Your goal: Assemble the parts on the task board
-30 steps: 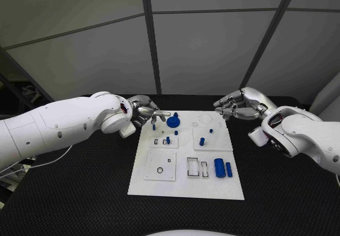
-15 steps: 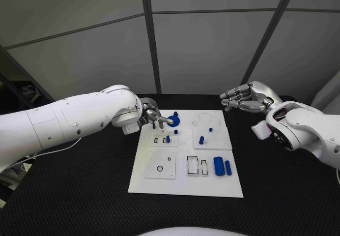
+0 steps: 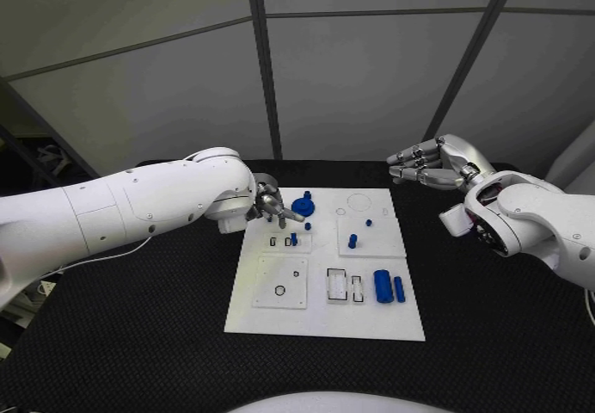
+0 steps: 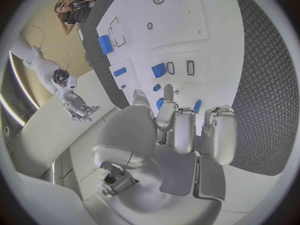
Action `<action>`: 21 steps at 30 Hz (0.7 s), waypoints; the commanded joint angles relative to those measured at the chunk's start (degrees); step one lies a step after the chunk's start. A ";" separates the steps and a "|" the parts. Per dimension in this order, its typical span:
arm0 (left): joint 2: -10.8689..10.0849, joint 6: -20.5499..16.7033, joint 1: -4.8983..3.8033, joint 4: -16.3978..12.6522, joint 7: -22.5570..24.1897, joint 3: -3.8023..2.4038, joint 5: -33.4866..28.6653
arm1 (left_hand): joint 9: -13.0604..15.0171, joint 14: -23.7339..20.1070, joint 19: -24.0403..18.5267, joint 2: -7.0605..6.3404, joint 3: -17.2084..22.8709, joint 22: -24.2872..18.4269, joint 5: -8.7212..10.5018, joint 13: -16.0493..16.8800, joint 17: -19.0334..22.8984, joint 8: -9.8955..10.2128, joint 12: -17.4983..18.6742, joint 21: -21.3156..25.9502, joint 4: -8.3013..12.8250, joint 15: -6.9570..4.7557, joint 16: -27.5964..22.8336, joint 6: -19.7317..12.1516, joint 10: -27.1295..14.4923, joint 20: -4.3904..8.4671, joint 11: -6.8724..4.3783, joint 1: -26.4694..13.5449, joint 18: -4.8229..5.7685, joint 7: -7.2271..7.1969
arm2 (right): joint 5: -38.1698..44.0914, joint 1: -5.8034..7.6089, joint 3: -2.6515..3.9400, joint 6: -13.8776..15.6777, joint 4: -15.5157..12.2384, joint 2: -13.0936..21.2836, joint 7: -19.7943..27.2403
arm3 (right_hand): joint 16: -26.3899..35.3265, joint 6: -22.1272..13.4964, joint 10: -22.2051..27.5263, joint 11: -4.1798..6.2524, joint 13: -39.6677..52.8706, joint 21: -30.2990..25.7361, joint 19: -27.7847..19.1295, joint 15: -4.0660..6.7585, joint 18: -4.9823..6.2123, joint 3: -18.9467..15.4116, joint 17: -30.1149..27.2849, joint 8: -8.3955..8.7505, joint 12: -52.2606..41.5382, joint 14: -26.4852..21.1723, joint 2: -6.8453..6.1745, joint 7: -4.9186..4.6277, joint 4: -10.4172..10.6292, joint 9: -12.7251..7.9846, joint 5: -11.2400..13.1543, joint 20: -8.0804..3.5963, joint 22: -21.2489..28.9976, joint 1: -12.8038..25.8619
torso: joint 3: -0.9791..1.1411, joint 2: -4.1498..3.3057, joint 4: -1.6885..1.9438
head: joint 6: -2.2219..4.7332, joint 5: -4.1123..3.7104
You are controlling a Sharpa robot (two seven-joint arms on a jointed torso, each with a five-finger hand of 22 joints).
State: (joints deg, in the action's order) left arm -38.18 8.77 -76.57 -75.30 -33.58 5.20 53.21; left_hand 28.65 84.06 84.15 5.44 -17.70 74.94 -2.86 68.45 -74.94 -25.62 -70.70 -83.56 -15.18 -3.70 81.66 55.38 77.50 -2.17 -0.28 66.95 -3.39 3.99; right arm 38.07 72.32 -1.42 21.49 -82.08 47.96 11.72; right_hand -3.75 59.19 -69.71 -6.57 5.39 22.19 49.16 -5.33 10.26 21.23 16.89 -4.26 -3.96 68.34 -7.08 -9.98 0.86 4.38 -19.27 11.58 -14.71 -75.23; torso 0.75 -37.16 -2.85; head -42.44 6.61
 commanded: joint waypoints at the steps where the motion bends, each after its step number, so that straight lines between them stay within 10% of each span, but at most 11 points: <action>1: 0.42 2.58 -0.13 0.39 -0.94 0.38 1.28 | 0.16 3.22 1.37 -0.22 0.21 3.05 -0.08 -0.18 -5.26 0.01 0.28 -0.36 0.18 -0.20 0.02 -0.46 -0.41 0.06 0.08 0.24 1.08 0.06 | 0.14 0.12 0.05 1.27 0.07 -0.13 0.95 | 0.26 -0.25 0.16 -0.41 -0.40 -0.91 0.16 -0.04 0.18 -0.04 -0.52 0.37 0.26 -0.68 -0.54 -0.31 -0.47 -0.05 -0.41 0.58 0.59 0.20 | -0.01 -0.02 -0.04 | -0.25 0.08; 9: 1.19 3.57 -0.11 0.81 -1.05 1.83 1.32 | 0.39 3.21 1.34 -0.07 0.53 3.08 -0.11 -0.37 -5.25 0.15 0.51 -0.36 0.57 -0.09 -0.01 -0.81 -0.66 -0.04 0.20 0.88 1.08 0.19 | 0.15 0.12 0.05 1.39 0.29 -0.35 0.88 | 0.24 -0.70 0.54 -0.70 -0.88 -1.97 0.40 -0.26 0.20 -0.02 -1.15 0.47 0.26 -1.13 -0.57 -0.69 -0.60 -0.12 -0.72 0.80 1.30 0.22 | -0.07 -0.05 -0.05 | -0.70 0.09; 21: 1.38 3.04 -0.11 0.42 -1.04 2.12 0.69 | 0.54 3.22 1.35 0.11 0.76 3.16 -0.11 -0.23 -5.29 0.13 0.40 -0.39 0.76 -0.04 0.02 -0.83 -0.63 -0.09 0.23 1.20 1.09 0.22 | 0.15 0.11 0.04 1.22 1.00 -0.91 0.46 | 0.21 -1.10 0.93 -0.99 -1.23 -2.86 0.62 -0.46 0.20 -0.10 -1.66 0.48 0.24 -1.47 -0.58 -1.10 -0.60 -0.16 -0.95 0.98 1.90 0.38 | -0.03 0.02 0.04 | -1.23 -0.01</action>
State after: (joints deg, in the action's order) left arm -36.88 11.38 -76.58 -74.72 -34.21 7.33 53.94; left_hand 29.13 84.06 84.14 5.59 -17.06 74.93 -2.86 68.16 -74.94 -25.59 -70.45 -83.56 -14.54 -3.69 81.66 54.76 77.29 -2.17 -0.08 67.57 -3.32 4.20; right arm 38.12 72.31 -1.42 22.30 -81.13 47.13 11.87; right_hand -3.76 58.21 -68.88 -7.38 4.22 19.69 49.78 -5.72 10.25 21.20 15.31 -3.97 -3.96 67.14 -7.31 -10.96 0.55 4.27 -20.04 12.19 -12.91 -75.01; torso 0.71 -37.14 -2.85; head -43.62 6.58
